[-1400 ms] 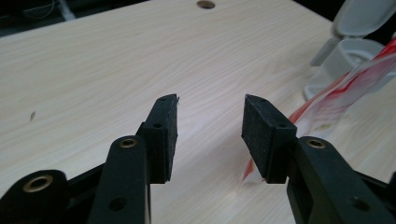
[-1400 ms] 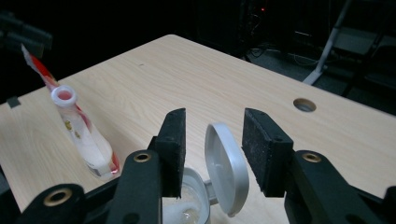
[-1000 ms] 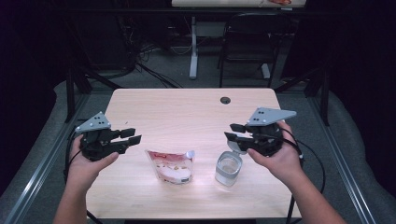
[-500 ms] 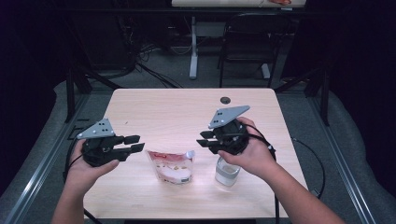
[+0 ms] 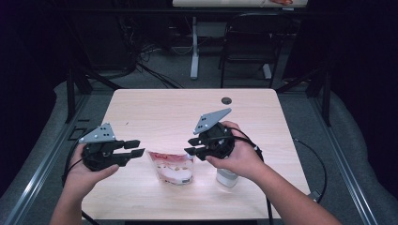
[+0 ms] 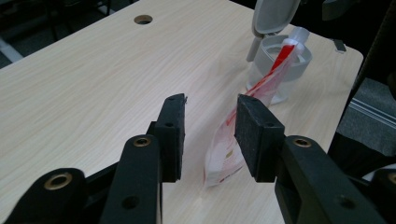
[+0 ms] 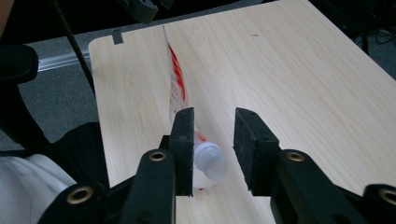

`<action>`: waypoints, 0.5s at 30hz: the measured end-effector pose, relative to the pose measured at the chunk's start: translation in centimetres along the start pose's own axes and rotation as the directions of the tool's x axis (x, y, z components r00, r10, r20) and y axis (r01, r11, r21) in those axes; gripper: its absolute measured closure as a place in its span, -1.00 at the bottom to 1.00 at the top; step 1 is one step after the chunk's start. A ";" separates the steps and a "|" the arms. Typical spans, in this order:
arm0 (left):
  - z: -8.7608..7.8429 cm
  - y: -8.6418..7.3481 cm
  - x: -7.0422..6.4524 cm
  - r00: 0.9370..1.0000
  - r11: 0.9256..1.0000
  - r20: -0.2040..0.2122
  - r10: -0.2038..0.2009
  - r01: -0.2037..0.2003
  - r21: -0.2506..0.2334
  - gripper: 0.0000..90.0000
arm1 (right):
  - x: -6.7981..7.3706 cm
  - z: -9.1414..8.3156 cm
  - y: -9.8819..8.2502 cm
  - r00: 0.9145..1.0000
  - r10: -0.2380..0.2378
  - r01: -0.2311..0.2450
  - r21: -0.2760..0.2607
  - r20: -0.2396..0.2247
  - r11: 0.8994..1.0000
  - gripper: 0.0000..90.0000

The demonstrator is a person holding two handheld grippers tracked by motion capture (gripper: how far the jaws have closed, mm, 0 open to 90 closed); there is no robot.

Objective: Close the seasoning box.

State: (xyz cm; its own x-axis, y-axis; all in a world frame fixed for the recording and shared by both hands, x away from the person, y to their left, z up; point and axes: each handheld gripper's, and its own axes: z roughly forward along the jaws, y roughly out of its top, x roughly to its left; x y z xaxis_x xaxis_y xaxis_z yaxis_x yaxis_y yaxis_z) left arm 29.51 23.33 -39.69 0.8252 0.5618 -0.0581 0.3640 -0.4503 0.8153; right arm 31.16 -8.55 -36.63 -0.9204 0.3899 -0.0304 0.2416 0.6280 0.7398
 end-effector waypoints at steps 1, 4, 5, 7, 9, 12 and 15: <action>0.1 0.0 0.0 1.000 1.000 0.008 0.001 -0.001 0.006 0.37 | 0.0 0.1 -0.1 1.000 0.001 -0.001 -0.002 -0.002 1.000 0.47; 0.5 -0.1 -0.2 1.000 1.000 0.022 0.010 -0.010 0.021 0.33 | -0.1 0.6 -0.6 1.000 0.011 -0.011 0.006 -0.008 1.000 0.42; 0.6 -0.1 -0.2 1.000 1.000 0.022 0.011 -0.011 0.022 0.33 | -0.1 0.7 -0.8 1.000 0.017 -0.017 0.005 -0.010 1.000 0.40; 0.8 -0.2 -0.2 1.000 1.000 0.021 0.010 -0.011 0.028 0.33 | -0.2 0.8 -1.0 1.000 0.021 -0.021 0.007 -0.012 1.000 0.38; 1.2 -0.4 -0.1 1.000 0.999 0.021 0.011 -0.012 0.042 0.34 | -0.2 1.0 -1.3 0.999 0.029 -0.029 0.009 -0.013 1.000 0.33; 1.6 -0.5 0.0 1.000 0.998 0.025 0.007 -0.008 0.058 0.38 | -0.4 1.4 -1.9 0.999 0.042 -0.042 0.006 -0.013 0.999 0.25; 1.8 -0.7 0.1 1.000 0.998 0.026 -0.001 0.000 0.067 0.44 | -0.6 1.8 -2.4 0.998 0.053 -0.053 0.010 -0.018 0.999 0.24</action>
State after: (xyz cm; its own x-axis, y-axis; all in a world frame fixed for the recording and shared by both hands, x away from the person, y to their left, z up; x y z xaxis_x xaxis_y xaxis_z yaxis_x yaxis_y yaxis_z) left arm 30.18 22.43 -41.31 0.8356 0.5444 -0.0742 0.3919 -0.4958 0.7750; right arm 31.66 -9.04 -39.55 -0.9117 0.4103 0.0213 0.2932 0.6134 0.7333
